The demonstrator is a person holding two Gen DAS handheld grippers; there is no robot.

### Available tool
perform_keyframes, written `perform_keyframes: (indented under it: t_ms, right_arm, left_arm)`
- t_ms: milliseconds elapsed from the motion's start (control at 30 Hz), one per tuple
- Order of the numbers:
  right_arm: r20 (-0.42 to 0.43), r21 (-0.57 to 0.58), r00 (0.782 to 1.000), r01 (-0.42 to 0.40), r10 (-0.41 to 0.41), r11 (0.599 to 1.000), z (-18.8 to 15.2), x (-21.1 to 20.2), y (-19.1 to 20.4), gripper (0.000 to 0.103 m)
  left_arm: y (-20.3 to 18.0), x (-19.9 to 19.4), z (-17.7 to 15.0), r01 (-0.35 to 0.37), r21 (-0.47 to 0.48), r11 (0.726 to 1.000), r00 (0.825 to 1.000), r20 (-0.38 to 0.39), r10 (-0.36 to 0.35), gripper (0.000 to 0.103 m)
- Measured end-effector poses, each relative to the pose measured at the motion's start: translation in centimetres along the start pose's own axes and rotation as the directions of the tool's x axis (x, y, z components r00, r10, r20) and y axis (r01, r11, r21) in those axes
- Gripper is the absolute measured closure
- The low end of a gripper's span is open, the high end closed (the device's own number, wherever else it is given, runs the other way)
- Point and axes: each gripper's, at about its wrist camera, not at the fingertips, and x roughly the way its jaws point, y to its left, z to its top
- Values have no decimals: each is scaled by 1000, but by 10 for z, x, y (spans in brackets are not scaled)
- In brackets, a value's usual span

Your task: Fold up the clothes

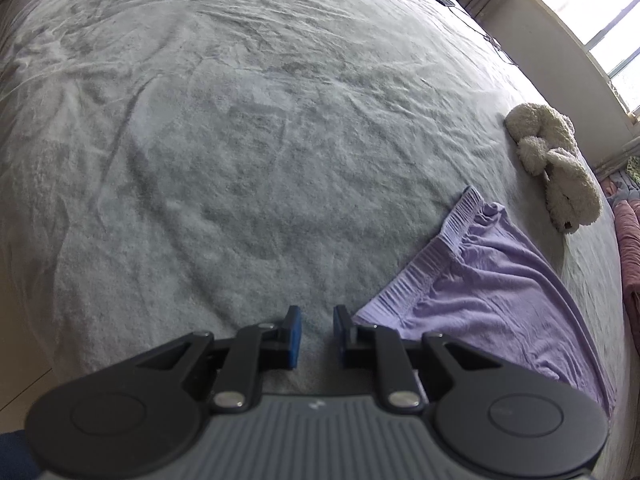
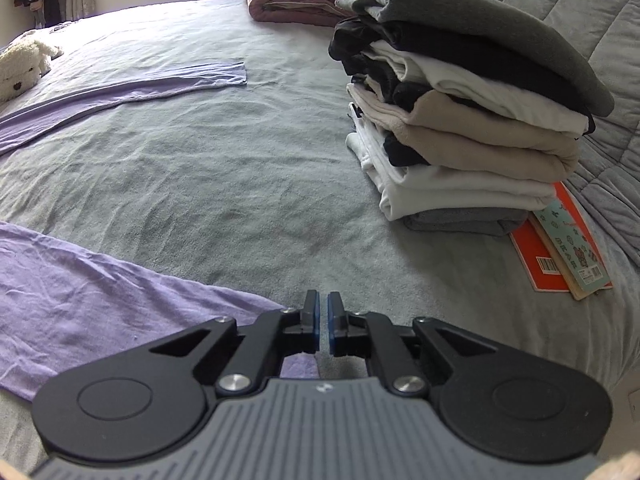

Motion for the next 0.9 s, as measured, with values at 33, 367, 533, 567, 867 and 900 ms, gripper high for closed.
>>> perform_keyframes:
  t_ms: [33,367,533,567,867,900]
  right_arm:
    - [3,1,1000,2,-2,1000,0,-1,1,93]
    - [26,-39,1000,-11,12,999,-1,-9,19,88]
    - [40,-52,999,-26,28,998,-2,-12,29,80]
    - [40,-52,999,-32,34,998,-2,-13,30,79]
    - [46,-64,998,-43,46,997,-4,-16,38,78]
    - [46,-63,998,-42,45,997,-5,-16,38,78]
  left_arm:
    - [0,0,0,3,1,1000,1000,-1,-3,86]
    - [-10,9,-14,157,-38,987,983,-90,-160,80]
    - [-7,12,-13,150,-69,986,986,-70,-154,79]
    - [-8,12,-13,142,-60,988,987,-66,-146,80]
    - [-14,-1,-12,51,36,998,998,37,-52,96]
    - [-14,0,-13,43,36,998,998,34,-44,96]
